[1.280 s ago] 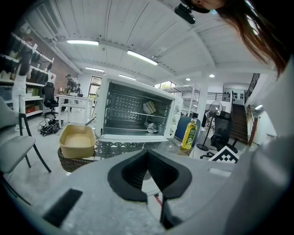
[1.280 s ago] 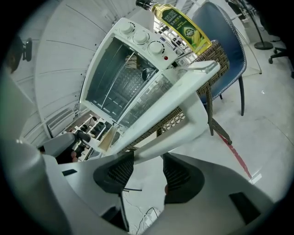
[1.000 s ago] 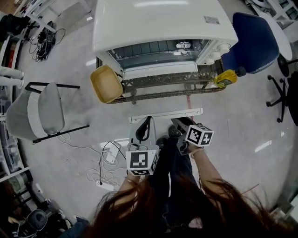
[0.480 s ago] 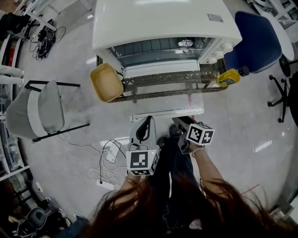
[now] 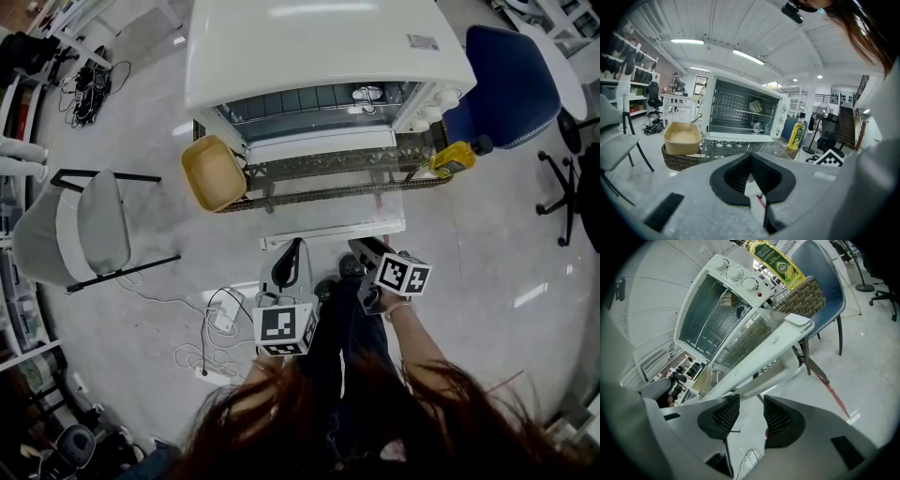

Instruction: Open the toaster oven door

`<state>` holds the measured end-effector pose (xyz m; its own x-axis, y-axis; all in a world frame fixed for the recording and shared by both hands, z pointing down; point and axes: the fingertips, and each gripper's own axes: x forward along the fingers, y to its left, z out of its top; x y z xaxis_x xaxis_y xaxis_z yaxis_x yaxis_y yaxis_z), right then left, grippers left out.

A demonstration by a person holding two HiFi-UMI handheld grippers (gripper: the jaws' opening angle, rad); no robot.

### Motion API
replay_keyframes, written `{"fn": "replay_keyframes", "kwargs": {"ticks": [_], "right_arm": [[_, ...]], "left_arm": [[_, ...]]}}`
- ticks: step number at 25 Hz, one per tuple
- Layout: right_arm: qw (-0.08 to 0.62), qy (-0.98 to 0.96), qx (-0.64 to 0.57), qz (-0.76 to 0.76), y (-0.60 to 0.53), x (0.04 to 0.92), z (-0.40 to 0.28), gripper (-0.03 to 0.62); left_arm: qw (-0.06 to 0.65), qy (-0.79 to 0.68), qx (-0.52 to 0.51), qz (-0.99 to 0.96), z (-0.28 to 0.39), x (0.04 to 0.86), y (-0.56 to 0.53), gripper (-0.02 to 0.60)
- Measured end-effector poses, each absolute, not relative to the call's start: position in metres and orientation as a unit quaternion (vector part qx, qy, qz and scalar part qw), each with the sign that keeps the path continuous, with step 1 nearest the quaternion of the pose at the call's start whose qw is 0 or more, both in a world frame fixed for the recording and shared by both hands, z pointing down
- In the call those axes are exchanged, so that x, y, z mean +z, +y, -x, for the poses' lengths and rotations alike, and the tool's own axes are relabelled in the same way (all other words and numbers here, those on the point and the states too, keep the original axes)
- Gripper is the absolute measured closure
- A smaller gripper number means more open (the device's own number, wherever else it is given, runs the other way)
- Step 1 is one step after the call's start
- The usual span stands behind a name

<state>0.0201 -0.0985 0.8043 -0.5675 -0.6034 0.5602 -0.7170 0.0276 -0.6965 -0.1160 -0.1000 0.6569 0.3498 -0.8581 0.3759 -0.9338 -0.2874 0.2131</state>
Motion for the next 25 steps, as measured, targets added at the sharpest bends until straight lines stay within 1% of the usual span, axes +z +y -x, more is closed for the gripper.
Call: {"fn": "replay_keyframes", "kwargs": {"ticks": [11,16,25], "right_arm": [[0.063,-0.712,0.519,-0.469,-0.086,0.787,-0.022,0.479],[0.063,-0.717,0.509,-0.471,-0.084,0.769,-0.02,0.491],[0.064,-0.728,0.489,-0.476,-0.088,0.734,-0.018,0.51]], "left_arm": [[0.211,-0.559,0.105,-0.795,0.115,0.646,-0.096,0.569],[0.198,-0.558,0.118,-0.797,0.114,0.637,-0.092,0.569],[0.197,-0.566,0.118,-0.792,0.12,0.616,-0.091,0.569]]}}
